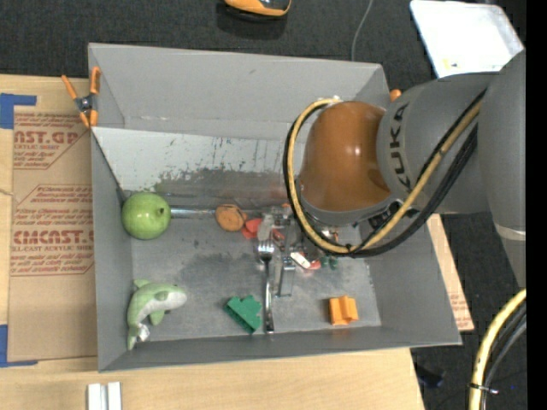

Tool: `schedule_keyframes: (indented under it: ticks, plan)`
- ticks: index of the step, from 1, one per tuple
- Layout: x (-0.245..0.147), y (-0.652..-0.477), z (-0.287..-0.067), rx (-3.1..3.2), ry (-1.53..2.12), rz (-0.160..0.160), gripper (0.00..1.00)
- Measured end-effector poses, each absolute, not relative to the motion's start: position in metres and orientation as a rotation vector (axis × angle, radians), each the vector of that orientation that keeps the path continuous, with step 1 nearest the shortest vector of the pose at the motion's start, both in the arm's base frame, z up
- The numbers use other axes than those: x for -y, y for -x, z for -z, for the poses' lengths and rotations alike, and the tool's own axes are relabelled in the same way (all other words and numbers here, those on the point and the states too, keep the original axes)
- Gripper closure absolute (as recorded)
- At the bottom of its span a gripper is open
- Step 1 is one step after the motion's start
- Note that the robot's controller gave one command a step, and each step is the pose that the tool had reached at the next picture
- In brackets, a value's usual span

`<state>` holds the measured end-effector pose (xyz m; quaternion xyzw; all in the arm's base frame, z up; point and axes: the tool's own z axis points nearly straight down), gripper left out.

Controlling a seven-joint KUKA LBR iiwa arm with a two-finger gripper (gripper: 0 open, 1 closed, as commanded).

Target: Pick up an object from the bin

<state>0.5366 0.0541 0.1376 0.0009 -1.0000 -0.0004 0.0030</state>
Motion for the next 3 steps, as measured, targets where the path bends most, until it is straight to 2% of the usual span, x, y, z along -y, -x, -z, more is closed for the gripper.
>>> schedule_keyframes:
  ticks: [1,2,3]
  plan:
    - [-0.054,-0.538,-0.142,3.143,-0.003,0.002,0.0]
    - [-0.086,-0.491,-0.08,3.081,-0.614,0.003,0.0]
    - [-0.081,-0.482,-0.104,3.077,-0.656,0.001,0.0]
